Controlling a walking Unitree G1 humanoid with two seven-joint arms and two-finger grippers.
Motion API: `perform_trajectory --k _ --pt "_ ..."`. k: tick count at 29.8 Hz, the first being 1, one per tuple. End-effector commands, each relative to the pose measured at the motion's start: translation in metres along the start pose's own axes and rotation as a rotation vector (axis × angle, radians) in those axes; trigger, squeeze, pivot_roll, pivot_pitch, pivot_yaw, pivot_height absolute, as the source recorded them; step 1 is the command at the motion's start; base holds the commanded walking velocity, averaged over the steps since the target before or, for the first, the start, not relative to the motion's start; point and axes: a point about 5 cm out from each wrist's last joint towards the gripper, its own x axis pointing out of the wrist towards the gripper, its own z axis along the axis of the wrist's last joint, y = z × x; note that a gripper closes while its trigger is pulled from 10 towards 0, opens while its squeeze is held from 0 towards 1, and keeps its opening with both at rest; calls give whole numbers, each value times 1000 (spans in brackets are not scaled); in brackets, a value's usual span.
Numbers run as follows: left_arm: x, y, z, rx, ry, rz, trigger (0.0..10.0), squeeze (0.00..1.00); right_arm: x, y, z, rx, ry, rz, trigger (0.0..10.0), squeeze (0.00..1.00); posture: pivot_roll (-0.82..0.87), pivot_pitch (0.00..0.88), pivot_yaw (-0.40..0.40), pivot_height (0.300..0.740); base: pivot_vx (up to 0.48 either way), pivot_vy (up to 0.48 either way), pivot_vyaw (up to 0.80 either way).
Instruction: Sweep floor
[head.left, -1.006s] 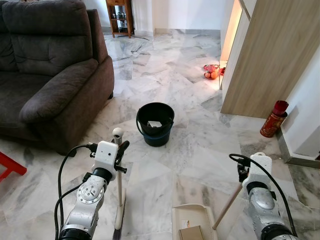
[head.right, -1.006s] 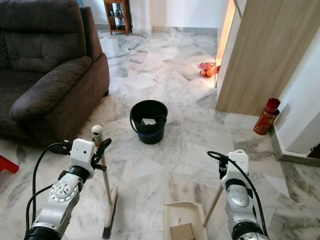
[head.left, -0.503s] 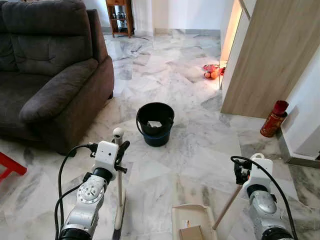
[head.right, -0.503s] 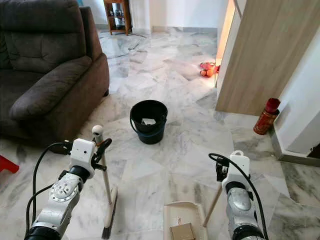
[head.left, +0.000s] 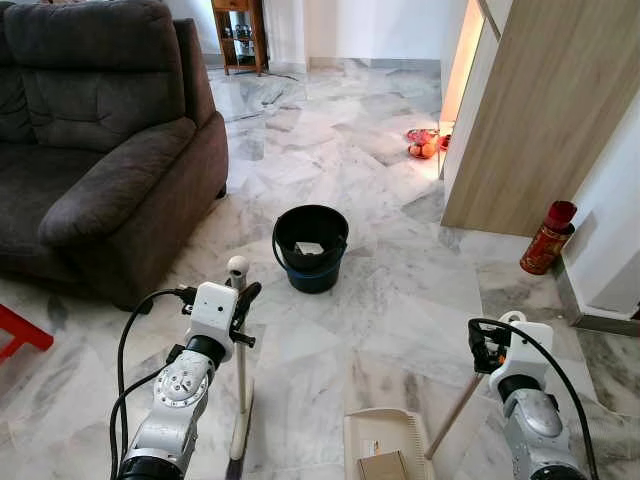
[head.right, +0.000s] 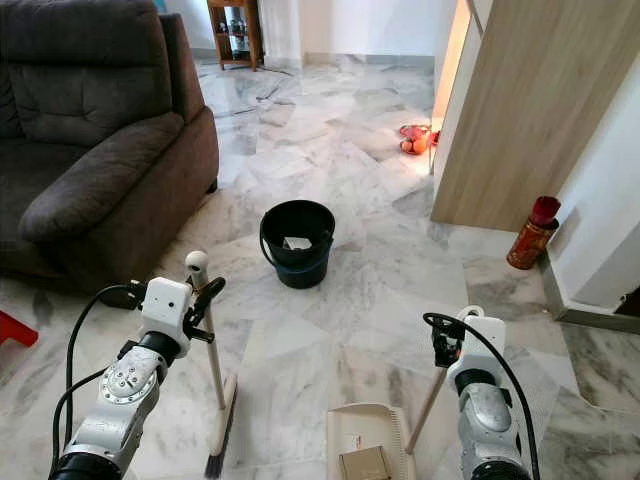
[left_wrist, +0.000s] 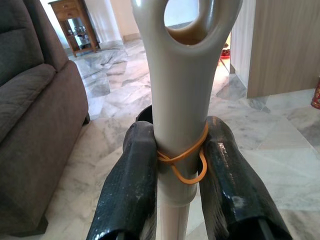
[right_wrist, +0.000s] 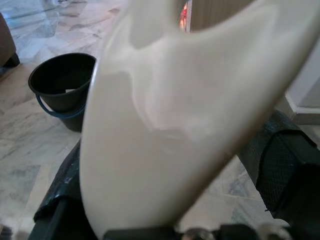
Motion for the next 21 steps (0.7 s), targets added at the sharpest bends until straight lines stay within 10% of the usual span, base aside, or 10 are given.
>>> perform_trajectory --k 1,8,9,10,11,21 --pt "4 2 9 23 -46 -4 10000 0 -2 -5 1 4 -17 -6 10000 0 104 0 23 740 0 0 0" --pt "3 2 8 23 -44 -7 10000 0 -3 -4 2 23 -37 20 10000 0 102 0 26 740 0 0 0" --pt "3 2 9 23 -45 -9 10000 0 -3 -2 3 36 -46 36 10000 439 103 0 27 740 0 0 0" --pt "3 2 9 23 -45 -9 10000 0 -3 -2 3 36 -46 36 10000 439 103 0 27 740 0 0 0" --pt "4 2 9 24 -45 -9 10000 0 -3 0 4 44 -55 41 10000 1000 103 0 27 740 0 0 0" --pt "4 2 9 24 -44 -8 10000 0 -3 2 2 31 -42 49 10000 1000 105 0 25 740 0 0 0"
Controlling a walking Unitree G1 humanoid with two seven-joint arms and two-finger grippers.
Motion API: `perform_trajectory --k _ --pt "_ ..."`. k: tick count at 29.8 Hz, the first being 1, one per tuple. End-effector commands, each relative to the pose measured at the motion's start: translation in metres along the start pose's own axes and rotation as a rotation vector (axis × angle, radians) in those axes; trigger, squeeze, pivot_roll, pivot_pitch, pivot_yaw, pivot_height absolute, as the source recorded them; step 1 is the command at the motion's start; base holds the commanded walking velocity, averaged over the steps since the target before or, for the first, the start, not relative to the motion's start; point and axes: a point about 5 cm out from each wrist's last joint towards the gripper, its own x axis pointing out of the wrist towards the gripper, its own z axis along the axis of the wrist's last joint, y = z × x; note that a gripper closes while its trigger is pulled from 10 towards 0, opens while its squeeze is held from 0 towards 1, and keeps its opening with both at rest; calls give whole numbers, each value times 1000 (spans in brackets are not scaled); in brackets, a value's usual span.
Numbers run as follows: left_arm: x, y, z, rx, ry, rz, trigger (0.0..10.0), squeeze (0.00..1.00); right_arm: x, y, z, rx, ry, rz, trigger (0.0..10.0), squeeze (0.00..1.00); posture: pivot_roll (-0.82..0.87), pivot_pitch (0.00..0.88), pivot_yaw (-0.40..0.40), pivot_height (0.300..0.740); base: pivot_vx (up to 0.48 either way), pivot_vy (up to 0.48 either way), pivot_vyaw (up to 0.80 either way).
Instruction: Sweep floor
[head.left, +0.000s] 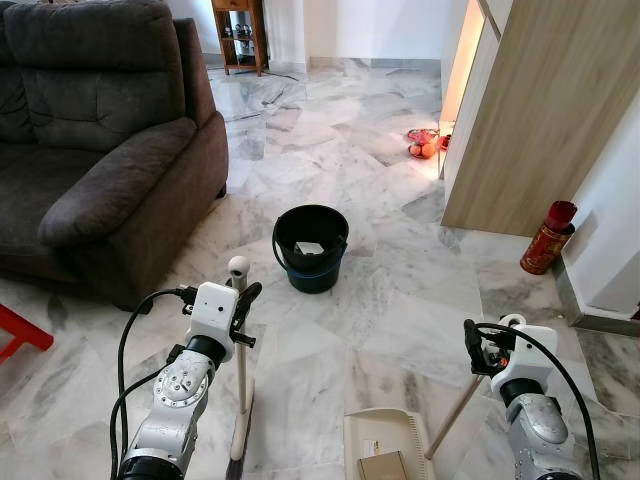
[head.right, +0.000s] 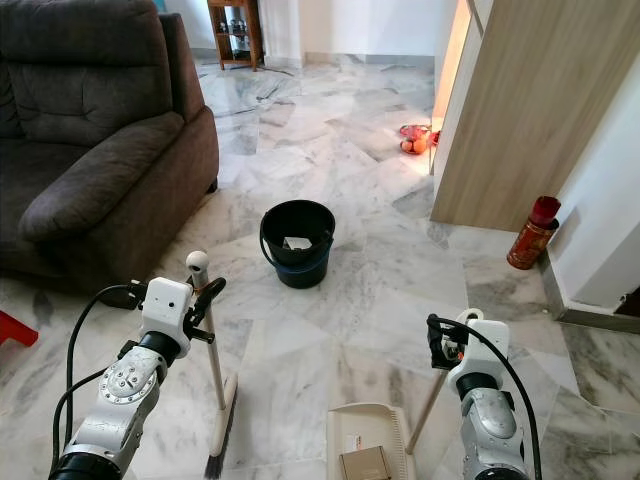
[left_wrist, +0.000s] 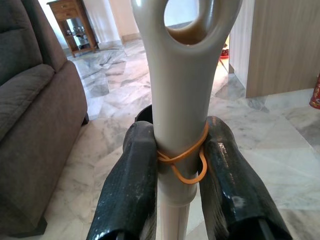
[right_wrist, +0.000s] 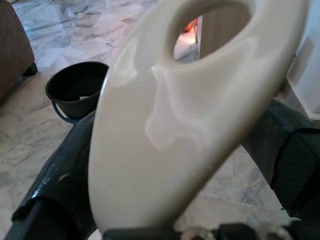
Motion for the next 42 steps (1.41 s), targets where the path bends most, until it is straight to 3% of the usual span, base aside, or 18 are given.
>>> perform_trajectory --k 1,5,6,7,28,40,41,42 --pt "4 2 9 24 -44 -4 10000 0 -1 -1 -1 -5 3 -3 10000 1000 105 0 23 740 0 0 0" --pt "3 2 9 22 -45 -4 10000 0 -3 -3 -4 -36 22 -4 10000 1000 103 0 22 740 0 0 0" --pt "3 1 9 21 -45 -4 10000 0 -4 -4 -5 -44 28 -11 10000 961 103 0 21 740 0 0 0" --pt "4 1 9 20 -45 -5 10000 0 -5 -7 -6 -62 41 -29 10000 0 104 0 21 740 0 0 0" --pt "2 1 7 23 -41 -10 10000 0 -15 -14 -11 -43 21 -18 10000 0 101 0 23 740 0 0 0" --pt "2 -1 7 47 -41 -28 10000 0 -13 -9 -7 -22 -13 14 10000 0 105 0 23 740 0 0 0" --pt "2 -1 7 48 -41 -28 10000 0 -13 -9 -7 -23 -13 16 4863 0 104 0 23 740 0 0 0" --pt "2 -1 7 48 -41 -28 10000 0 -13 -9 -7 -23 -13 16 4863 0 104 0 23 740 0 0 0"
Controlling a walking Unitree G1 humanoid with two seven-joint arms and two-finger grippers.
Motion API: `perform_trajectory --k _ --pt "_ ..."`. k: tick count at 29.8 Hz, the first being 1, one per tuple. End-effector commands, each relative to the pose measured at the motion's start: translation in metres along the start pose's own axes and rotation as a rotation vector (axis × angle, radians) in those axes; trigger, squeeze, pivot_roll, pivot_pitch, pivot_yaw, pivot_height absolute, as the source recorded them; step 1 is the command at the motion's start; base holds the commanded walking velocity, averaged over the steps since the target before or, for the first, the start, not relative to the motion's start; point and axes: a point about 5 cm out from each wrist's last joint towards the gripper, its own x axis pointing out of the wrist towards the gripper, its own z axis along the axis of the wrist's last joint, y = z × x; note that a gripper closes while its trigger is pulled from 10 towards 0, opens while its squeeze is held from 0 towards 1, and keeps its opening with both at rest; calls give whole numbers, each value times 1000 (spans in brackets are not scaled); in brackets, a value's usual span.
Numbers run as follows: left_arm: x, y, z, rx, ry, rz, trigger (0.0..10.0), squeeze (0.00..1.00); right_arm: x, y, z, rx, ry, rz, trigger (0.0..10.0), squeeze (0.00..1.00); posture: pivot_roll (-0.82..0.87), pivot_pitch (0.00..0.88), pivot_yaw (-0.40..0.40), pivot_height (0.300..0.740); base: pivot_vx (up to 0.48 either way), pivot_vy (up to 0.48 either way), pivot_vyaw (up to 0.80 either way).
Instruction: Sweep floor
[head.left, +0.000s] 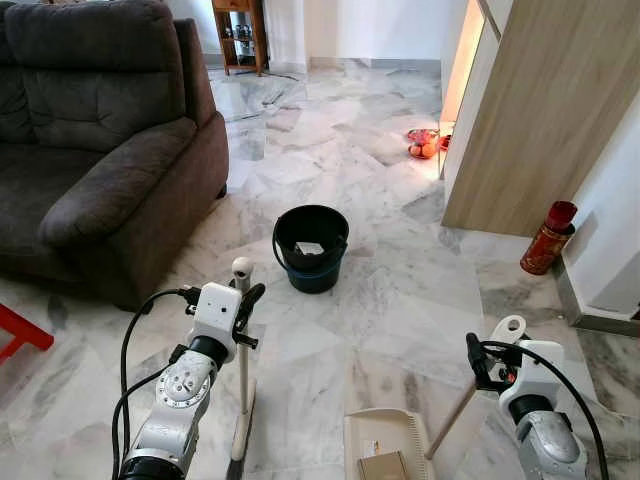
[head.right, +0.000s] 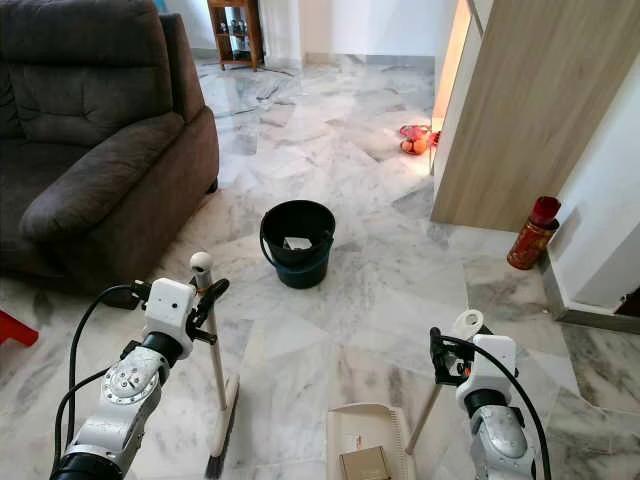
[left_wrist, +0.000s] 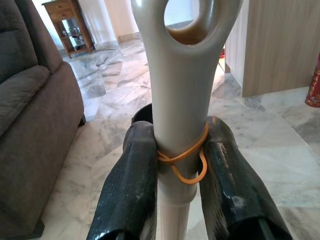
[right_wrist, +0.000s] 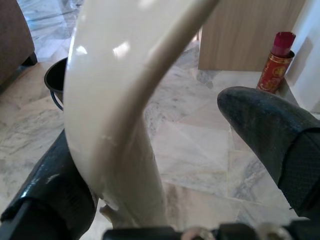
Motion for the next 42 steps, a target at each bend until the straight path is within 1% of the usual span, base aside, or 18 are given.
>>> perform_trajectory --k 1,14,37,42 --pt "2 2 7 44 -39 -9 10000 0 1 1 3 10 -22 2 0 0 104 0 23 740 0 0 0" --pt "2 4 6 49 -34 -7 10000 0 0 7 -2 3 5 38 0 0 105 0 24 740 0 0 0" --pt "2 5 5 54 -27 -8 10000 0 0 7 -3 -7 17 18 0 0 106 0 26 740 0 0 0" --pt "3 5 6 56 -28 -8 10000 0 2 10 -2 -5 14 19 0 0 106 0 26 740 0 0 0"
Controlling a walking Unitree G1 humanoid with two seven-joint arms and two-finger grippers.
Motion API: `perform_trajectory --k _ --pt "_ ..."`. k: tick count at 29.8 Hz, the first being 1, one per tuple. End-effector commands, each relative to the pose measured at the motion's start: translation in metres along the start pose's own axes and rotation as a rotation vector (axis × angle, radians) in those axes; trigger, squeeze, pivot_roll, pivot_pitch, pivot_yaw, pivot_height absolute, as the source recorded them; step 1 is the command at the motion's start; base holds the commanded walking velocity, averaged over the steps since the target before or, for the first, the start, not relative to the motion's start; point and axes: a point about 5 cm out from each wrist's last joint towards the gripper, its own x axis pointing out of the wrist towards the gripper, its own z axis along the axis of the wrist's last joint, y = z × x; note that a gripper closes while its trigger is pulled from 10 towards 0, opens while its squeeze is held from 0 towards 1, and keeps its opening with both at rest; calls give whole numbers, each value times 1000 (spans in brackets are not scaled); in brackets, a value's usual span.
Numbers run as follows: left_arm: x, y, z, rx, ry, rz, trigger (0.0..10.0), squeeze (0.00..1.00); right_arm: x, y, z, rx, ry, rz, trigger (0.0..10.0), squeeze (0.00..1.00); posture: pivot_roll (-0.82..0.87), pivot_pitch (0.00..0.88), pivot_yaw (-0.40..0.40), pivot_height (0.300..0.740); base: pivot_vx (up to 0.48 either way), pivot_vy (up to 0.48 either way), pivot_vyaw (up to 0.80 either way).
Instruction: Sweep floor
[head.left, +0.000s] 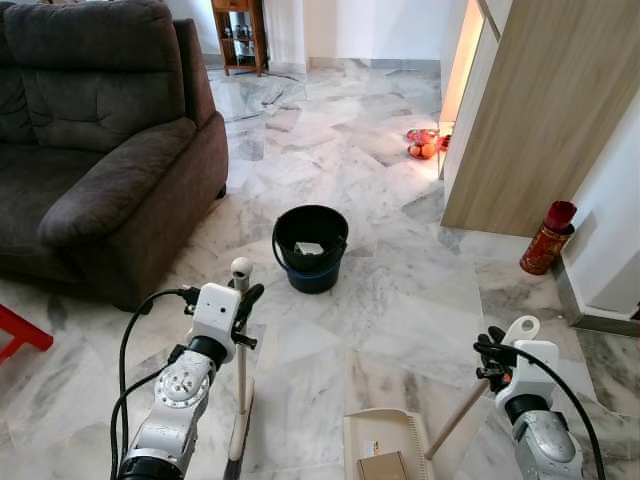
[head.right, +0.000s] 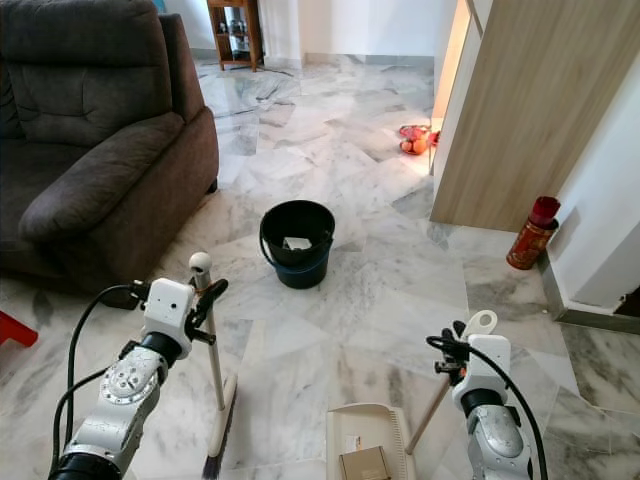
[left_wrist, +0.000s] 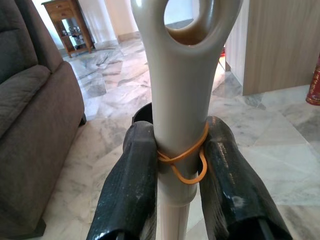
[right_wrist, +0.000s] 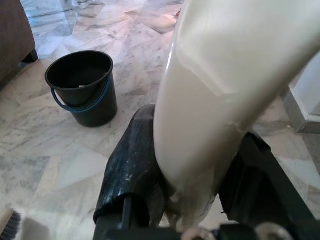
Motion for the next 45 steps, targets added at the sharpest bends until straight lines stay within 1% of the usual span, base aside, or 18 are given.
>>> perform_trajectory --k 1,12,14,15,16,20,22,23,26,31,35,42,45 --pt "3 4 7 48 -35 -7 10000 0 2 6 0 15 3 14 0 0 107 0 26 740 0 0 0" --pt "4 4 7 51 -34 -6 10000 0 3 9 1 18 0 16 0 0 106 0 28 740 0 0 0" --pt "4 4 7 51 -36 -7 10000 0 4 10 1 30 0 12 0 0 105 0 28 740 0 0 0" --pt "4 4 7 51 -36 -8 10000 0 5 11 2 37 -3 9 4588 0 105 0 28 740 0 0 0" --pt "4 4 8 51 -37 -8 10000 0 7 12 4 49 -10 5 10000 0 103 0 30 740 0 0 0" --pt "5 4 8 53 -39 -10 10000 0 12 17 11 76 -36 2 10000 0 104 0 30 740 0 0 0" --pt "6 4 9 56 -42 -11 10000 0 17 23 19 100 -67 -5 10000 0 103 0 30 740 0 0 0" --pt "6 4 9 56 -42 -11 10000 0 17 23 19 100 -67 -5 10000 0 103 0 30 740 0 0 0" --pt "7 4 11 60 -48 -12 10000 0 23 27 28 109 -102 -25 10000 0 103 0 32 740 0 0 0" --pt "8 3 13 66 -60 -8 10000 0 29 26 39 102 -140 -66 10000 0 103 0 33 740 0 0 0" --pt "9 3 19 68 -90 -1 10000 0 32 24 47 94 -166 -101 10000 0 107 0 32 740 0 0 0" --pt "11 7 24 79 -114 35 10000 0 36 28 55 98 -188 -100 10000 0 110 0 33 740 0 0 0" --pt "11 9 24 86 -112 46 10000 0 37 28 58 99 -198 -104 10000 0 110 0 33 740 270 0 0"
